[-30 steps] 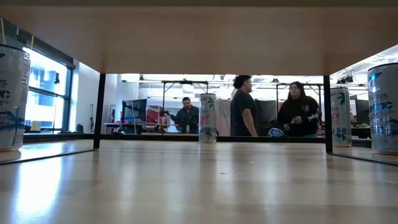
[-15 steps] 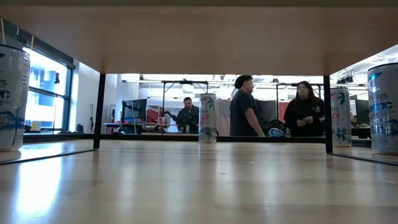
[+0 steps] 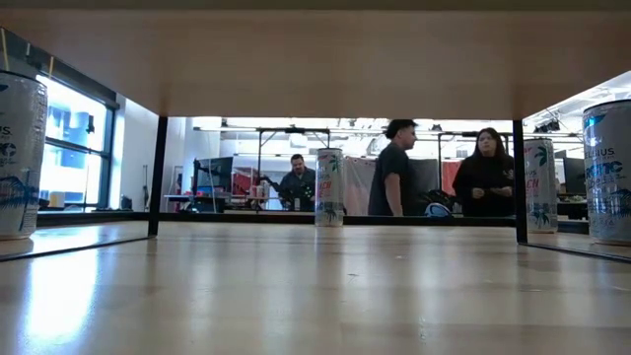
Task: Place canned beverage on shelf
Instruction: Put the pink-white soda can on the shelf aligned with the other pink-white soda cans
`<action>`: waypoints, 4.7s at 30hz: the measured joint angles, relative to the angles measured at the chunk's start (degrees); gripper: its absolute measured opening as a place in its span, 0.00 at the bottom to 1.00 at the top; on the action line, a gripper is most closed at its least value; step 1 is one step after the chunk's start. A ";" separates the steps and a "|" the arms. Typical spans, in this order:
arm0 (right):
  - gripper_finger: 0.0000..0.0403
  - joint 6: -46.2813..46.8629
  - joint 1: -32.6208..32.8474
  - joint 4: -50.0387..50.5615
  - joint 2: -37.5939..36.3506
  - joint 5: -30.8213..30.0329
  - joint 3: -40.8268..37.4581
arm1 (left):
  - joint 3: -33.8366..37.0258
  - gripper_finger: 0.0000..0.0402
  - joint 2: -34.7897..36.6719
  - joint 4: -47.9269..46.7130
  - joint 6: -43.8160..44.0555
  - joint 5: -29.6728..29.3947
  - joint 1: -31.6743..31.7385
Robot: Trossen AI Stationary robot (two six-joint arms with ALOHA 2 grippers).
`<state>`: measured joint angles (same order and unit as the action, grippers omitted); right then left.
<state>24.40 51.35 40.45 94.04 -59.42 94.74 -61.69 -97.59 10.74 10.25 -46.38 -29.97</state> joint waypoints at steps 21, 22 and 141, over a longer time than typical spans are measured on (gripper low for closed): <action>0.85 -6.49 -6.85 -6.55 3.47 11.92 0.00 | -4.92 0.77 0.08 -6.94 1.67 8.56 -0.73; 0.85 -6.49 -7.20 -6.56 3.64 12.50 0.00 | -4.92 0.77 0.08 -6.93 1.68 8.41 -0.71; 0.85 -4.13 -11.06 6.76 3.76 10.57 0.02 | -4.92 0.90 11.66 -26.52 0.40 14.60 -2.96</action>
<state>20.27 40.30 47.21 97.80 -48.85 94.76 -66.61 -85.94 -15.77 10.66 -31.78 -32.93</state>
